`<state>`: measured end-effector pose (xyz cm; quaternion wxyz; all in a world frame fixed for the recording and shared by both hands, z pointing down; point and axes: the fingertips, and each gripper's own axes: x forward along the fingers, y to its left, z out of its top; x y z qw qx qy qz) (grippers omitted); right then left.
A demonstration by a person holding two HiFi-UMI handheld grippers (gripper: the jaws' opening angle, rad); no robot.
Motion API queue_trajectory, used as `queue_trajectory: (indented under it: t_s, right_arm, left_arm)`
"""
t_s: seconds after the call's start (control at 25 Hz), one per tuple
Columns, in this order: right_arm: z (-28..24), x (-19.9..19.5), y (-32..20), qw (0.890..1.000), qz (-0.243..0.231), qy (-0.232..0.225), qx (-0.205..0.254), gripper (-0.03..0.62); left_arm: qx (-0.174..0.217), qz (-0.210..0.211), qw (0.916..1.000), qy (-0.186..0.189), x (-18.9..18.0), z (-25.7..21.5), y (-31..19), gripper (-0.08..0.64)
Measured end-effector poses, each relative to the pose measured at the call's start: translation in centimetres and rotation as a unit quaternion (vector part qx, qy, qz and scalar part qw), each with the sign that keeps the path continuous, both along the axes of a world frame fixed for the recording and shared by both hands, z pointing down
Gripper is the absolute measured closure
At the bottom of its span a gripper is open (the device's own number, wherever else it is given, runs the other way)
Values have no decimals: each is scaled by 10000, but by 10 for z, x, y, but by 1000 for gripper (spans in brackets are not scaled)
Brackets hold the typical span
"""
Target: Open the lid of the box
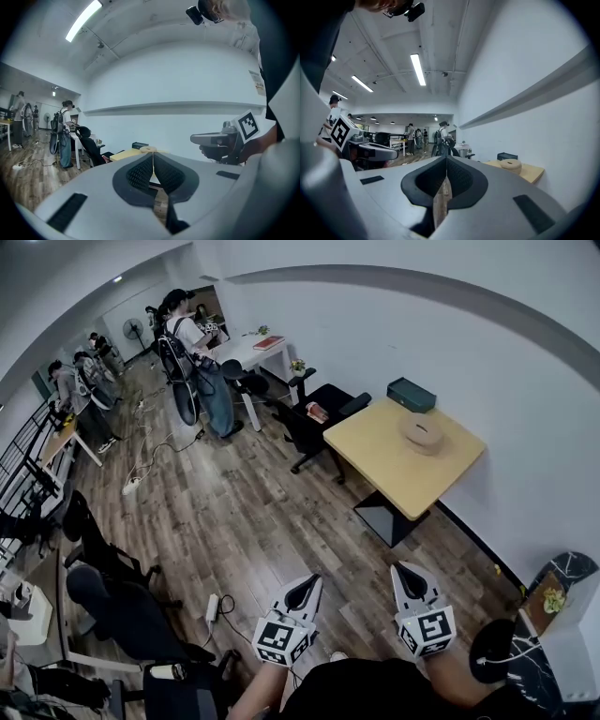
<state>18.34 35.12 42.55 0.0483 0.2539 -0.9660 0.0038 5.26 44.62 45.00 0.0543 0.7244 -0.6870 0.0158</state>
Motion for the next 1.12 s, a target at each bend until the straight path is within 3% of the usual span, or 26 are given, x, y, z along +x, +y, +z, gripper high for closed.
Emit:
queue_trajectory:
  t_s: [0.16,0.32,0.6,0.76,1.12]
  right_arm:
    - [2,-12,3,9998,-162,56,115,538]
    - [8,-19,-2,9996,-252,135,30,466]
    - [13,-31,-38,9999,-89,91,37,292]
    - [15,-41,-78,10000,50,28,46,261]
    - [18,-58,-187,9997,210,93,-32,261]
  left_arm:
    - [-71,-23,9999,72,-13,9,-1,538]
    - [-90,-1,9999,115,-21,12,-11,538]
    - [-160,-15,9997,197,-37,20,-47,538]
    - [-198,63,9996,196,-49,22,-81,538]
    - [-367,160,9989,244,-71,26,-177,538]
